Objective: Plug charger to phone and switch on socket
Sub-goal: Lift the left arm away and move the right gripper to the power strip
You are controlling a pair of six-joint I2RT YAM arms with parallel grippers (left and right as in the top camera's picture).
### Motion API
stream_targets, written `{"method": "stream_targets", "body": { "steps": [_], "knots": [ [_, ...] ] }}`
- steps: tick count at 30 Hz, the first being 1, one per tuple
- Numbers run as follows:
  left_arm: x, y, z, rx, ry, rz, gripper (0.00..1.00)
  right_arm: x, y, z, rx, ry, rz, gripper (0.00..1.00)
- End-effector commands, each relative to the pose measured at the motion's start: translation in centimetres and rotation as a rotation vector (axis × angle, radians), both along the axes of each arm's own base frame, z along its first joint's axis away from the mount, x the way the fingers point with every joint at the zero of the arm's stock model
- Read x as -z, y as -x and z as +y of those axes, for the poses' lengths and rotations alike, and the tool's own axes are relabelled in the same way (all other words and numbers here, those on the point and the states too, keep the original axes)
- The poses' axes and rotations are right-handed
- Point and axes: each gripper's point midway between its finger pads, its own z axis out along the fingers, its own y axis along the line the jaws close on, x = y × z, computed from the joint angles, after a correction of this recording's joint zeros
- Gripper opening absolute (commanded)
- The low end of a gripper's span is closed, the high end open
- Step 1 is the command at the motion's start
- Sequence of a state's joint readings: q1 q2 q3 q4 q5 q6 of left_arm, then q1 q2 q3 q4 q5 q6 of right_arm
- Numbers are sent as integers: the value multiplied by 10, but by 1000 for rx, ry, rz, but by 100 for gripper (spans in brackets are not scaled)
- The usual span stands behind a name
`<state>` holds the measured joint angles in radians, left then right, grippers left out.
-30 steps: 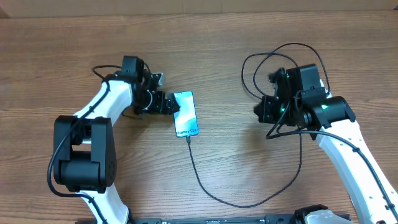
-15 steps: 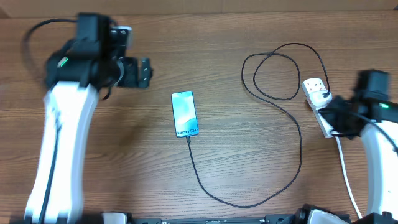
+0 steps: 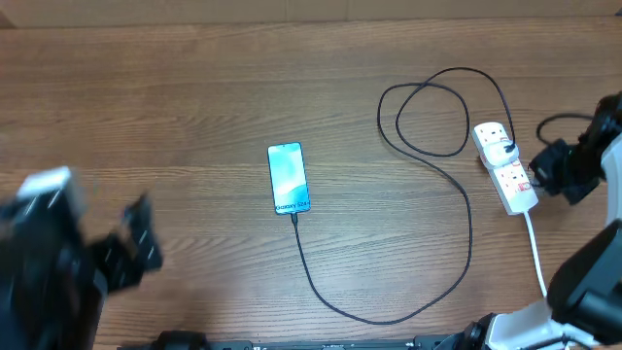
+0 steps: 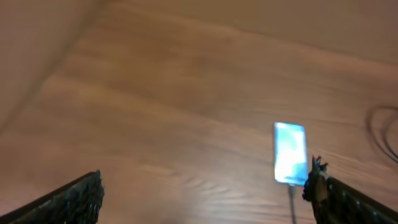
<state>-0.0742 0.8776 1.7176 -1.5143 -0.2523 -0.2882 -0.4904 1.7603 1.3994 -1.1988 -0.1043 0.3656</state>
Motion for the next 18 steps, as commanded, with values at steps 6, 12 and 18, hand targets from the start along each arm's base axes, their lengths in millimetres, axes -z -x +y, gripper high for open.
{"method": "stream_targets", "body": {
  "steps": [6,12,18],
  "knots": [
    [-4,67,38,-254,7,-104,99,0,-28,-4,-27,-65,-6,4],
    [7,75,38,-254,-4,-51,100,15,-32,-7,-29,-88,36,4],
    [8,74,38,-252,-3,-48,99,24,-42,-12,-28,-89,37,4]
  ]
}}
